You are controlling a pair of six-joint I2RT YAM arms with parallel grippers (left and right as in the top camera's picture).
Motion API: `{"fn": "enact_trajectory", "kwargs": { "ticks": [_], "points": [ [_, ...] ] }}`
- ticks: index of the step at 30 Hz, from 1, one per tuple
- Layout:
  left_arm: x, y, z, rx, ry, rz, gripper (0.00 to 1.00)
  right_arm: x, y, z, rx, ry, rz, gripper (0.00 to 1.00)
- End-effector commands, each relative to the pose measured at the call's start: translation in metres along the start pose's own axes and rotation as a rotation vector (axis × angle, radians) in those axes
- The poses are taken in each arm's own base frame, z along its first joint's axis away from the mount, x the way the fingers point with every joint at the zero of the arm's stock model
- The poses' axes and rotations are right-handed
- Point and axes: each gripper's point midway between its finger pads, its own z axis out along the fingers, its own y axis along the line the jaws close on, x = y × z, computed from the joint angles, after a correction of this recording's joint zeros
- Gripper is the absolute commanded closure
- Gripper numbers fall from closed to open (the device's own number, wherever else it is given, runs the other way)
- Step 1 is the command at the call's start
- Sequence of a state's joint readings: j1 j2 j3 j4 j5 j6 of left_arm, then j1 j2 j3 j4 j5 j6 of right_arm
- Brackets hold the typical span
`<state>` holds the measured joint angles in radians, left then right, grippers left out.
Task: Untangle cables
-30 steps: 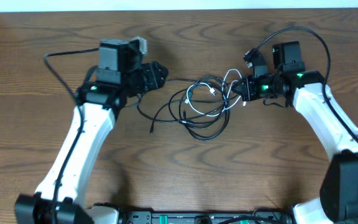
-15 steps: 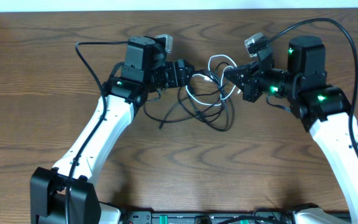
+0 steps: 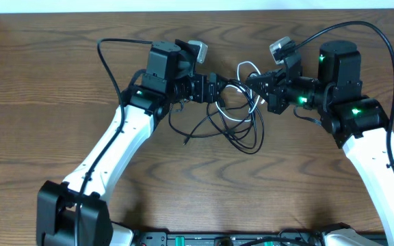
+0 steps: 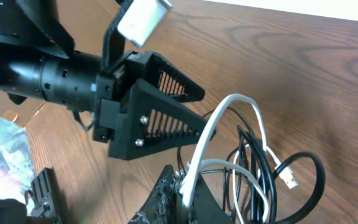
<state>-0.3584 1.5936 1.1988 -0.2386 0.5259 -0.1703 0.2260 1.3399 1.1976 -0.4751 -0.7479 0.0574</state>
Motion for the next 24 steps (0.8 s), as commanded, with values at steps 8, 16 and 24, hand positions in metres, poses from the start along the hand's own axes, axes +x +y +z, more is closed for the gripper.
{"fn": "enact_trajectory", "kwargs": {
  "ticks": [8, 16, 24],
  "points": [
    [0.017, 0.003, 0.049, 0.039, 0.041, 0.288, 0.12, -0.006, 0.010, -0.004, -0.026, -0.009, -0.005, 0.99],
    [0.006, 0.023, 0.075, -0.107, -0.027, 0.336, 0.12, -0.004, 0.010, -0.004, -0.026, -0.001, 0.003, 0.99],
    [0.012, 0.020, 0.109, -0.094, -0.056, 0.374, 0.24, -0.003, 0.010, -0.004, -0.028, 0.002, 0.006, 0.99]
  ]
}}
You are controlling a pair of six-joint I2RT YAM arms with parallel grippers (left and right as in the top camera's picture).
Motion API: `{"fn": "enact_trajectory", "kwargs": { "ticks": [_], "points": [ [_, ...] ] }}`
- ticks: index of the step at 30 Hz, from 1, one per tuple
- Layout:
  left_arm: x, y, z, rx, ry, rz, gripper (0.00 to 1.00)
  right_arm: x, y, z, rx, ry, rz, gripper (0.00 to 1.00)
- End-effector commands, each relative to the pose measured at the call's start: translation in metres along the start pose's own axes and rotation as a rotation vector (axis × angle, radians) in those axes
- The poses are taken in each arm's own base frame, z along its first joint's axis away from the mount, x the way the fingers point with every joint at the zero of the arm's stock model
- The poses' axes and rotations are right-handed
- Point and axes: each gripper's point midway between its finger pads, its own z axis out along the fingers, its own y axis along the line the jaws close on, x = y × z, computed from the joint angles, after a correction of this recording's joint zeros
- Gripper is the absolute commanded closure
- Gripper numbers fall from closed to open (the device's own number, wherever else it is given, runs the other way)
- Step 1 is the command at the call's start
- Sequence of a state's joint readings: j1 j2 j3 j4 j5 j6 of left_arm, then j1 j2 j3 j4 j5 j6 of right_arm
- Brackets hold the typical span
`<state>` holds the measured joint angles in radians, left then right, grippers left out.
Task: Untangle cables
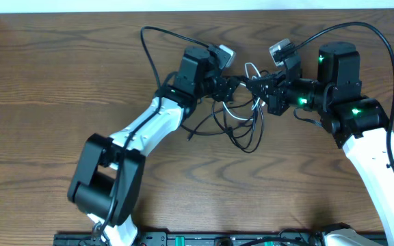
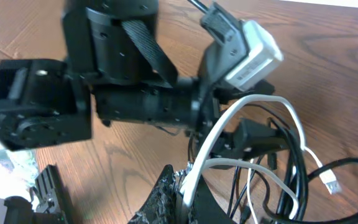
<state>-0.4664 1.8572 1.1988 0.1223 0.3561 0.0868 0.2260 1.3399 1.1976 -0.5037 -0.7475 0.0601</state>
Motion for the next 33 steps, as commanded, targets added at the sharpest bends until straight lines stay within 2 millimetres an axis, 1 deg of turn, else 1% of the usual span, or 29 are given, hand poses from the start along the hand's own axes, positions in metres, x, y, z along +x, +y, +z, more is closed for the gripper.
{"fn": "enact_trajectory", "kwargs": {
  "ticks": [1, 3, 5, 6, 7, 8, 9, 11, 12, 15, 16, 17, 18, 20, 22, 24, 27, 29, 31, 33],
  "points": [
    [0.012, -0.003, 0.018, -0.009, 0.015, 0.023, 0.28, -0.009, 0.012, -0.004, -0.038, -0.019, -0.018, 0.99],
    [0.011, -0.005, 0.023, -0.004, 0.002, 0.023, 0.41, -0.009, 0.014, -0.004, -0.048, -0.019, -0.018, 0.99],
    [0.008, -0.006, 0.025, -0.002, -0.015, 0.026, 0.58, -0.009, 0.015, -0.004, -0.051, -0.020, -0.020, 0.99],
    [0.007, -0.006, 0.025, -0.001, -0.022, 0.023, 0.65, -0.009, 0.015, -0.004, -0.051, -0.020, -0.020, 0.99],
    [0.005, -0.006, 0.025, -0.001, -0.029, 0.019, 0.74, -0.009, 0.014, -0.004, -0.050, -0.020, -0.019, 0.99],
    [0.003, -0.006, 0.025, -0.002, -0.035, 0.021, 0.89, -0.009, 0.014, -0.004, -0.050, -0.020, -0.019, 0.99],
    [0.003, -0.006, 0.025, -0.002, -0.037, 0.021, 0.93, -0.009, 0.014, -0.004, -0.050, -0.020, -0.019, 0.99],
    [0.003, -0.002, 0.024, -0.008, -0.036, 0.014, 0.93, -0.009, 0.011, -0.005, -0.034, -0.020, -0.014, 0.99],
    [0.003, 0.001, 0.023, -0.014, -0.035, -0.003, 0.93, -0.008, 0.006, -0.005, -0.008, -0.019, 0.000, 0.99],
    [0.000, 0.024, 0.010, -0.056, -0.035, -0.141, 0.93, -0.004, -0.035, -0.009, 0.223, -0.019, 0.106, 0.99],
    [-0.001, 0.031, 0.004, -0.070, -0.035, -0.195, 0.93, 0.000, -0.053, -0.013, 0.324, -0.020, 0.152, 0.99],
    [-0.004, 0.050, -0.014, -0.122, -0.035, -0.312, 0.93, 0.010, -0.087, -0.024, 0.528, -0.022, 0.250, 0.99],
    [-0.005, 0.061, -0.026, -0.175, -0.035, -0.368, 0.93, 0.016, -0.104, -0.031, 0.628, -0.023, 0.300, 0.99],
    [-0.006, 0.078, -0.050, -0.267, -0.027, -0.402, 0.93, 0.026, -0.126, -0.039, 0.741, -0.011, 0.350, 0.99],
    [-0.008, 0.088, -0.075, -0.348, -0.019, -0.415, 0.93, 0.036, -0.144, -0.042, 0.806, 0.010, 0.392, 0.99],
    [-0.009, 0.091, -0.098, -0.394, -0.010, -0.422, 0.93, 0.048, -0.163, -0.043, 0.854, 0.038, 0.433, 0.99],
    [-0.011, 0.086, -0.122, -0.404, 0.004, -0.420, 0.93, 0.070, -0.195, -0.044, 0.904, 0.096, 0.501, 0.99],
    [-0.013, 0.083, -0.135, -0.409, 0.006, -0.416, 0.93, 0.087, -0.216, -0.046, 0.936, 0.134, 0.552, 0.99],
    [-0.014, 0.083, -0.143, -0.413, 0.008, -0.400, 0.93, 0.103, -0.233, -0.051, 0.964, 0.170, 0.600, 0.99],
    [-0.013, 0.087, -0.149, -0.427, 0.008, -0.399, 0.93, 0.123, -0.252, -0.059, 0.997, 0.210, 0.662, 0.99]
  ]
}}
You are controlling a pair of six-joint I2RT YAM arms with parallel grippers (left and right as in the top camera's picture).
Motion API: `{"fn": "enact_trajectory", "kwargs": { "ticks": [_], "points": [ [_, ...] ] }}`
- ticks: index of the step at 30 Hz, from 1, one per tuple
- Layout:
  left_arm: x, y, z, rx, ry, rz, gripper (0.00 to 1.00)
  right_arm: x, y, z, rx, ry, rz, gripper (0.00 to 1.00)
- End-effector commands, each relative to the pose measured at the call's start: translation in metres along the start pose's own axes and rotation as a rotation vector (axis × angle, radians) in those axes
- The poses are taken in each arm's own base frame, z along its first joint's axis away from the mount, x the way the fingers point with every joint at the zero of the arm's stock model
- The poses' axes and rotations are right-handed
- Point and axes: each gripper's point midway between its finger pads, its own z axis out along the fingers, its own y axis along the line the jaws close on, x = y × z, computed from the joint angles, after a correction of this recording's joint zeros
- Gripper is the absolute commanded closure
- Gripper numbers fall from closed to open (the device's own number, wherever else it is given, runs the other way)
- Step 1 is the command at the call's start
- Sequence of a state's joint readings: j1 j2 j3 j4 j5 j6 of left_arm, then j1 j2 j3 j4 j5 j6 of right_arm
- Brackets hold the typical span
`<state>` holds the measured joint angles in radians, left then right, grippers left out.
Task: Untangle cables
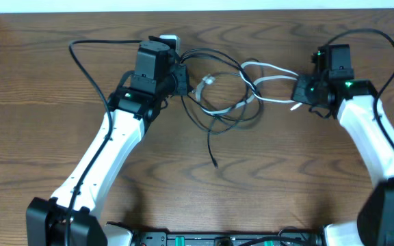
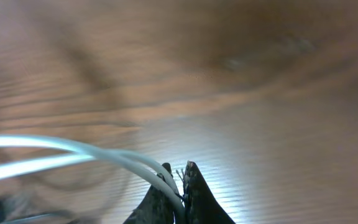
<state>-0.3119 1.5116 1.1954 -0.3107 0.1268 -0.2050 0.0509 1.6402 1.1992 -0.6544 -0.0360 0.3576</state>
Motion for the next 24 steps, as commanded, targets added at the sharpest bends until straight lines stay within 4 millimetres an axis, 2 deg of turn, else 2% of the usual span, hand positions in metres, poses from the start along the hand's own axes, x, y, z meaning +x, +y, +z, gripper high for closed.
{"fn": "enact_trajectory", "kwargs": {
  "ticks": [1, 3, 5, 9, 11, 12, 15, 16, 17, 19, 24],
  "points": [
    [-0.010, 0.022, -0.009, -0.072, -0.030, -0.010, 0.93, -0.003, -0.049, 0.019, 0.121, 0.035, 0.103, 0.99],
    [-0.010, 0.030, -0.010, -0.087, -0.025, -0.027, 0.93, 0.002, -0.059, 0.029, 0.105, 0.082, 0.110, 0.99],
    [-0.008, 0.035, -0.011, -0.098, -0.017, -0.039, 0.93, 0.009, -0.059, 0.036, 0.043, 0.129, 0.113, 0.99],
    [-0.006, 0.046, -0.012, -0.131, -0.006, -0.051, 0.93, 0.016, -0.051, 0.042, -0.061, 0.181, 0.081, 0.92],
    [-0.005, 0.056, -0.014, -0.170, -0.005, -0.060, 0.93, 0.019, -0.045, 0.041, -0.092, 0.193, 0.048, 0.81],
    [-0.005, 0.060, -0.015, -0.182, -0.005, -0.068, 0.93, 0.021, -0.040, 0.041, -0.109, 0.198, 0.032, 0.79],
    [-0.004, 0.075, -0.018, -0.209, 0.001, -0.120, 0.93, 0.026, -0.022, 0.039, -0.184, 0.211, -0.056, 0.51],
    [-0.003, 0.078, -0.020, -0.216, 0.005, -0.135, 0.93, 0.027, -0.017, 0.039, -0.197, 0.212, -0.083, 0.39],
    [-0.001, 0.080, -0.020, -0.217, 0.012, -0.138, 0.93, 0.027, -0.013, 0.039, -0.212, 0.212, -0.105, 0.33],
    [0.005, 0.074, -0.019, -0.181, 0.041, -0.141, 0.93, 0.028, 0.001, 0.037, -0.272, 0.204, -0.170, 0.27],
    [0.027, 0.036, -0.016, 0.034, 0.156, -0.164, 0.93, 0.021, 0.044, 0.028, -0.447, 0.134, -0.299, 0.23]
  ]
}}
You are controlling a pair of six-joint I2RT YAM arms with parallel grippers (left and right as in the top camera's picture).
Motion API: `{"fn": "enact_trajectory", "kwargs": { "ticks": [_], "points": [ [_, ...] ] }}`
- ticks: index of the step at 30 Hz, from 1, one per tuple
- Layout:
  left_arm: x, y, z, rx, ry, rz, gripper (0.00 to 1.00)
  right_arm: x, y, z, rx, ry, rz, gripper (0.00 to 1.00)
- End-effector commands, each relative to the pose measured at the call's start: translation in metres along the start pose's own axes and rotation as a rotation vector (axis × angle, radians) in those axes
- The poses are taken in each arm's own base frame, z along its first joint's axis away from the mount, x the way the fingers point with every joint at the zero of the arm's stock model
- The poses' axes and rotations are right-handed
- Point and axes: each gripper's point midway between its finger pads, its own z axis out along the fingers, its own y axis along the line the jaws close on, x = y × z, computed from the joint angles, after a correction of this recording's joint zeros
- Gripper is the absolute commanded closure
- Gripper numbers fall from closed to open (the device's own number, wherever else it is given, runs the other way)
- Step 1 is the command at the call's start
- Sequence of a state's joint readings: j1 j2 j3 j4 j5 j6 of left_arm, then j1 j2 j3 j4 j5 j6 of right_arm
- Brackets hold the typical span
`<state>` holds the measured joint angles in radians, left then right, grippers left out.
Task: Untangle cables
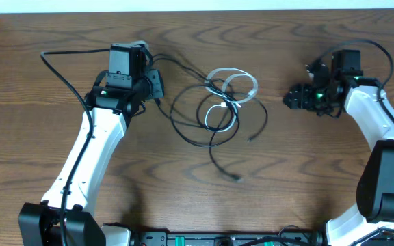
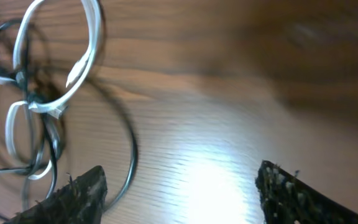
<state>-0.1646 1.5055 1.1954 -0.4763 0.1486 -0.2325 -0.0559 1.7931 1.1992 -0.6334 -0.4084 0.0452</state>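
A white cable (image 1: 232, 83) lies in loops on the wooden table (image 1: 306, 191), crossed with a black cable (image 1: 183, 133) whose loops spread below and left of it. One black strand runs up to my left gripper (image 1: 157, 83), which appears shut on it. My right gripper (image 1: 291, 98) is off to the right, apart from both cables. In the right wrist view, the right gripper (image 2: 179, 177) stands wide open with bare table between its fingers. There the white cable (image 2: 92, 56) and a black strand (image 2: 131, 149) lie to its left.
A free black plug end (image 1: 238, 179) lies toward the table's front. Thin black arm leads arc over the table behind each arm, one at the far left (image 1: 60, 58) and one at the far right (image 1: 382, 51).
My right gripper has let go of the white cable and now stands open, slightly left of where it was. The white cable has dropped back into loops at mid table. My left gripper moved left.
Both grippers were close together at the tangle, the right one shut on the white cable. Then they stood far apart with the cables stretched between them. Now the white cable lies free and the black loops have spread out.
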Motion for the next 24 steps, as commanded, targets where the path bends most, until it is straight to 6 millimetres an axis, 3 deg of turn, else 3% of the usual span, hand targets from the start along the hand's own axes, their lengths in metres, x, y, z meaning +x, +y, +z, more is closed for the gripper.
{"fn": "enact_trajectory", "kwargs": {
  "ticks": [1, 7, 10, 12, 15, 18, 21, 24],
  "points": [
    [0.012, -0.030, -0.007, 0.167, 0.065, -0.008, 0.93, -0.013, 0.040, -0.002, -0.144, -0.046, -0.150, 0.22],
    [0.033, -0.038, 0.005, 0.170, 0.152, -0.039, 0.92, -0.028, 0.099, 0.003, -0.261, -0.125, -0.304, 0.23],
    [0.037, -0.028, 0.016, 0.117, 0.174, -0.116, 0.91, -0.030, 0.135, 0.010, -0.292, -0.163, -0.405, 0.27],
    [0.036, -0.013, 0.024, 0.053, 0.173, -0.209, 0.83, -0.030, 0.156, 0.017, -0.283, -0.190, -0.470, 0.29],
    [0.037, 0.006, 0.033, 0.008, 0.187, -0.336, 0.61, -0.032, 0.180, 0.031, -0.226, -0.240, -0.564, 0.30],
    [0.046, 0.011, 0.044, 0.014, 0.239, -0.419, 0.40, -0.031, 0.204, 0.048, -0.203, -0.286, -0.668, 0.31],
    [0.057, 0.009, 0.054, 0.032, 0.293, -0.432, 0.30, -0.027, 0.216, 0.066, -0.217, -0.301, -0.715, 0.34],
    [0.067, 0.008, 0.063, 0.036, 0.337, -0.440, 0.30, -0.023, 0.222, 0.084, -0.226, -0.304, -0.758, 0.37]
  ]
}}
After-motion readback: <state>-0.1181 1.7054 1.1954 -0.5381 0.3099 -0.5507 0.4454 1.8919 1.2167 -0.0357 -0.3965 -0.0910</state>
